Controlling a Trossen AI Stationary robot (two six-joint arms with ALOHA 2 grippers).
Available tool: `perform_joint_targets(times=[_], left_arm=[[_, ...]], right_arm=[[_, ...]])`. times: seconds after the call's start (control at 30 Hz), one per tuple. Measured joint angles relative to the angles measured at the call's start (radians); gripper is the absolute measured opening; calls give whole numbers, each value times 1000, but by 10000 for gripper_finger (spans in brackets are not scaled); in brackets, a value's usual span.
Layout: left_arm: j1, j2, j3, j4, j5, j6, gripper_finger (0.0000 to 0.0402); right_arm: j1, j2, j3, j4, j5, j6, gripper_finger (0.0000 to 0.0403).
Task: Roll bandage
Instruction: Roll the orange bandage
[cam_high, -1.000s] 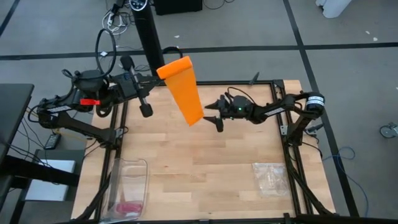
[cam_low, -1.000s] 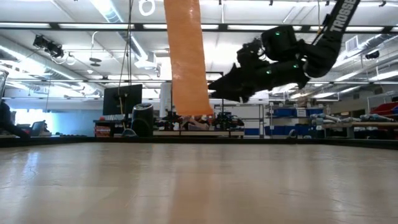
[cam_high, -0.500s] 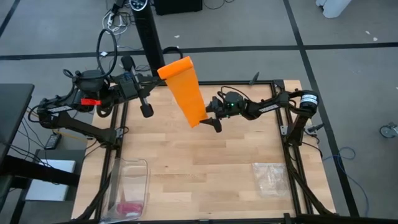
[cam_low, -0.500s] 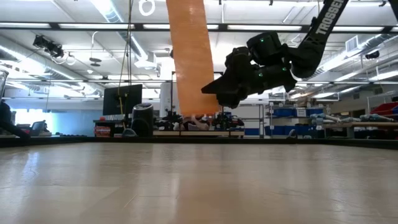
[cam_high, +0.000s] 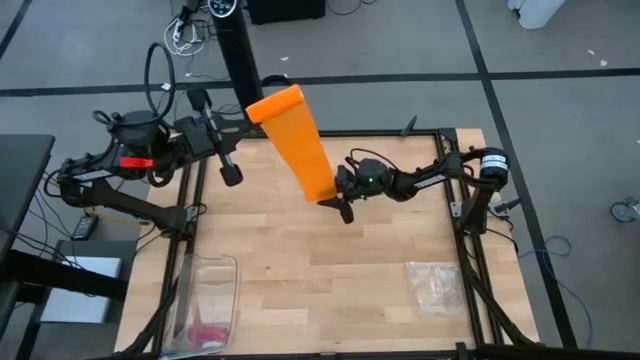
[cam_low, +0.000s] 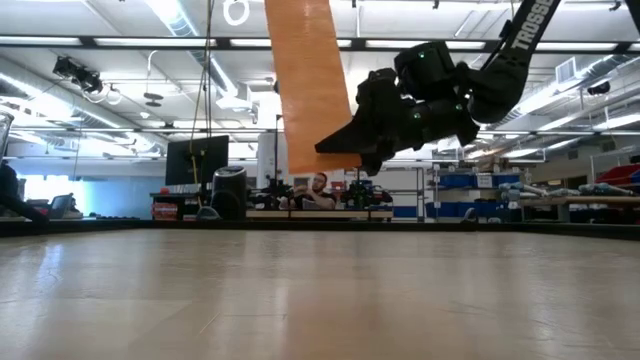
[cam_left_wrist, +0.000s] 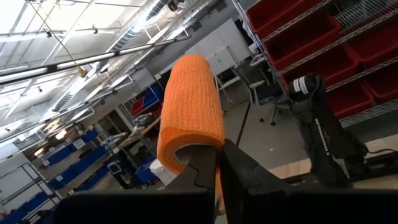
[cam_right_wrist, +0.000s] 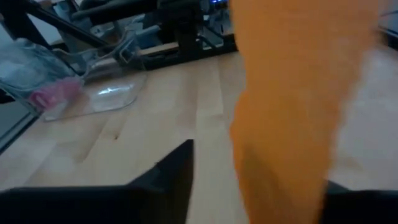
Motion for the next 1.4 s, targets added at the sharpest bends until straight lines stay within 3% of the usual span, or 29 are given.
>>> perform_joint_targets(times=[0.17,0.23,0.53,0.77,1.07,1.4], left_arm=[[0,-23,0,0,-7,0,10],[0,-34,0,-5,-13,0,10],[5,-76,0,-186,-132,52,10],[11,-90,-65,-275,-149,34,10],[40,-188,-340,-182,-151,35,10],[108,-254,-707,48,-149,22,10]], right_arm=[[49,0,0,-2,36,0,28],[74,0,0,-3,38,3,9],[248,0,0,-8,30,29,5],[397,-18,0,43,32,64,3],[515,-143,71,-7,135,17,2],[536,-285,227,-219,375,-124,1]])
